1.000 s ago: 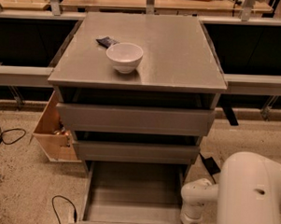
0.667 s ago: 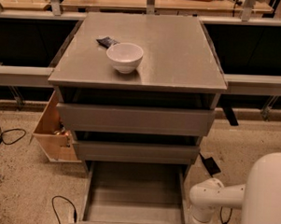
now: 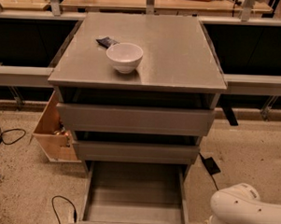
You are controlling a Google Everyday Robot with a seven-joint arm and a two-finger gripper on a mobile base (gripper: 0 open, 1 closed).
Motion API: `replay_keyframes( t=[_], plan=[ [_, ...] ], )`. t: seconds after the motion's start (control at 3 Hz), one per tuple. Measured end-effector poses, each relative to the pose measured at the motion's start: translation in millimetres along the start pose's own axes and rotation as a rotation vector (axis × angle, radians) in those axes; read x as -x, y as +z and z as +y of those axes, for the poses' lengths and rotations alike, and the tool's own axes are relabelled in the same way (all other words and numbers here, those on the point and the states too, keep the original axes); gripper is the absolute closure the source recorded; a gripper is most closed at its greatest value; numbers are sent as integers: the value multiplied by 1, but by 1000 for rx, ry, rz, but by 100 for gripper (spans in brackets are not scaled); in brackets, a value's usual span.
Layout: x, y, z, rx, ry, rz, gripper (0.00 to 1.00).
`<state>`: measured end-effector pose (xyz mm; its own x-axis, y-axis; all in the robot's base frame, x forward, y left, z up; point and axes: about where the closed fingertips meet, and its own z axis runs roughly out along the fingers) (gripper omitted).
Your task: Open bottom drawer
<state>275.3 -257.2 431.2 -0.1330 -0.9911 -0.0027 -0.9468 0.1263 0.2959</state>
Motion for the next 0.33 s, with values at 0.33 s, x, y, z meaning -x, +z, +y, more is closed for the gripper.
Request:
replay_keyframes(
  t=[0.33],
  plan=[
    [-14,-79,7,-104,111,12,0]
  ],
)
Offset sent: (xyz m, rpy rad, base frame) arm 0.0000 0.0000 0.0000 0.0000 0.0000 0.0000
